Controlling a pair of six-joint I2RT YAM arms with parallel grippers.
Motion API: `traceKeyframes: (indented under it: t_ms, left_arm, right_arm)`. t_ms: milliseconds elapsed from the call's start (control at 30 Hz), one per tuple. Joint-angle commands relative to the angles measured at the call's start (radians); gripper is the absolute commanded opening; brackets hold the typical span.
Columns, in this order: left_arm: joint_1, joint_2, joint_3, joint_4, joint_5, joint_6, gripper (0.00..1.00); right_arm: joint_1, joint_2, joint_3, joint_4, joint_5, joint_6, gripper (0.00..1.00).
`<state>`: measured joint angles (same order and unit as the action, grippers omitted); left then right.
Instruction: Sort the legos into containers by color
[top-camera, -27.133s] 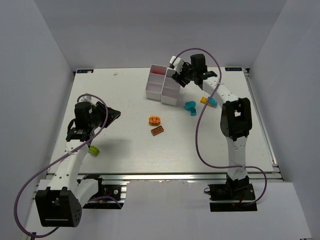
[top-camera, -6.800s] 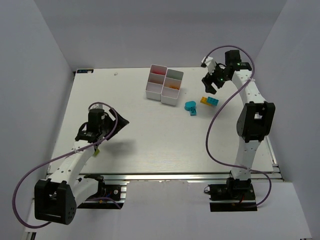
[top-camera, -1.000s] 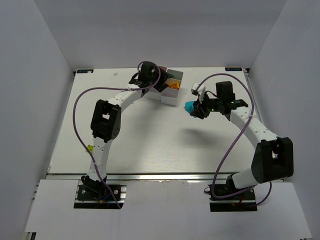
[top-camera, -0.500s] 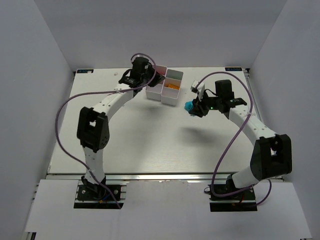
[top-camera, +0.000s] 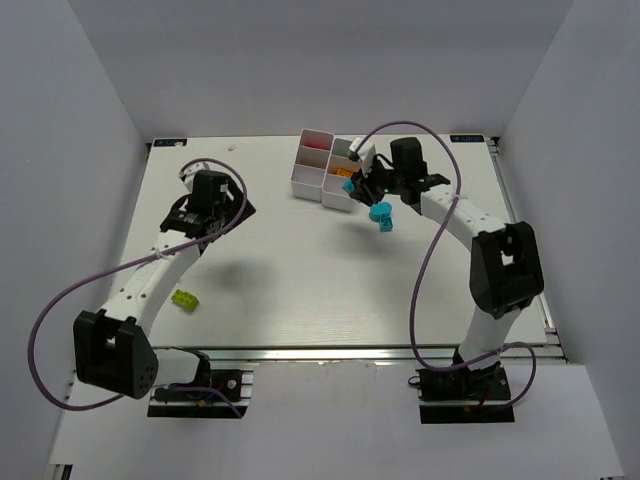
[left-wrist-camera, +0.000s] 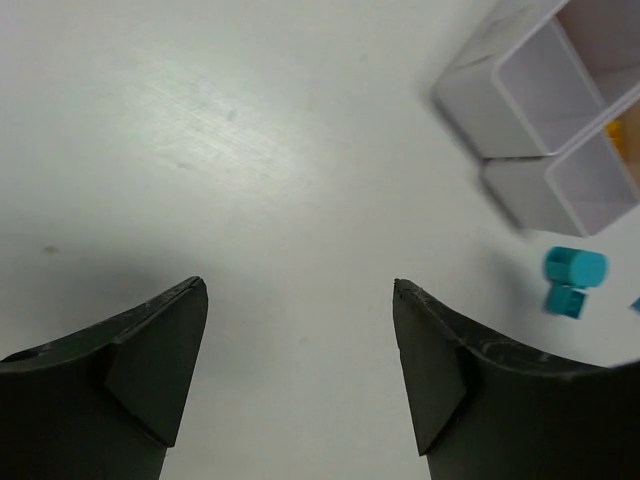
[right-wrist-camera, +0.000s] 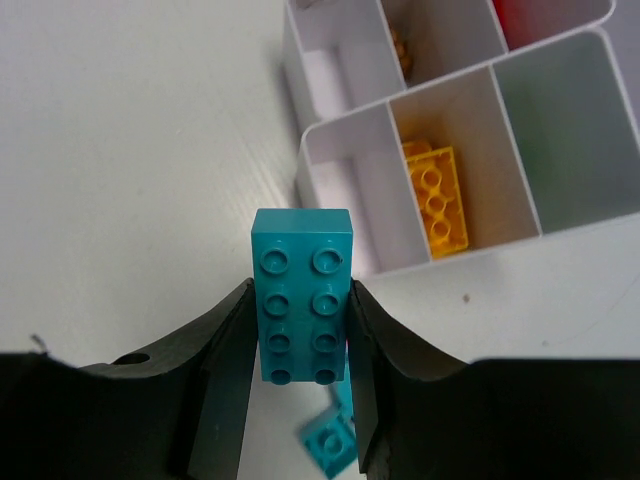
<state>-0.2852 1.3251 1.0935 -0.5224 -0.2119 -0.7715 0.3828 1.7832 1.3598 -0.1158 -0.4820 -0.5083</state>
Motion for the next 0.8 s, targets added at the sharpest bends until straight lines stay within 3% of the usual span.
traceKeyframes:
  t_ms: [0, 133, 267, 400, 767]
  left_arm:
    - [0.037, -0.105, -0.041, -0.142, -0.089, 0.072, 0.84]
    - [0.052, -0.199, -0.093, -0.183, -0.103, 0.045, 0.86]
    - [0.052, -0.257, -0.130, -0.205, -0.099, 0.009, 0.87]
    - [0.052, -0.302, -0.142, -0.228, -0.112, -0.015, 0.87]
    - [0.052, -0.340, -0.129, -0.286, -0.138, -0.037, 0.88]
  right_arm:
    - [0.034, 0.053, 0.073, 0.164, 0.092, 0.027, 0.00]
    - [0.051, 0.174, 0.184, 0.277, 0.137, 0.056, 0.00]
    - [0.051, 0.280, 0.311, 0.271, 0.132, 0.063, 0.00]
    - [0.051, 0.338, 0.367, 0.262, 0.129, 0.045, 0.07]
    - [0.050, 0.254, 0.211, 0.295, 0.066, 0.053, 0.08]
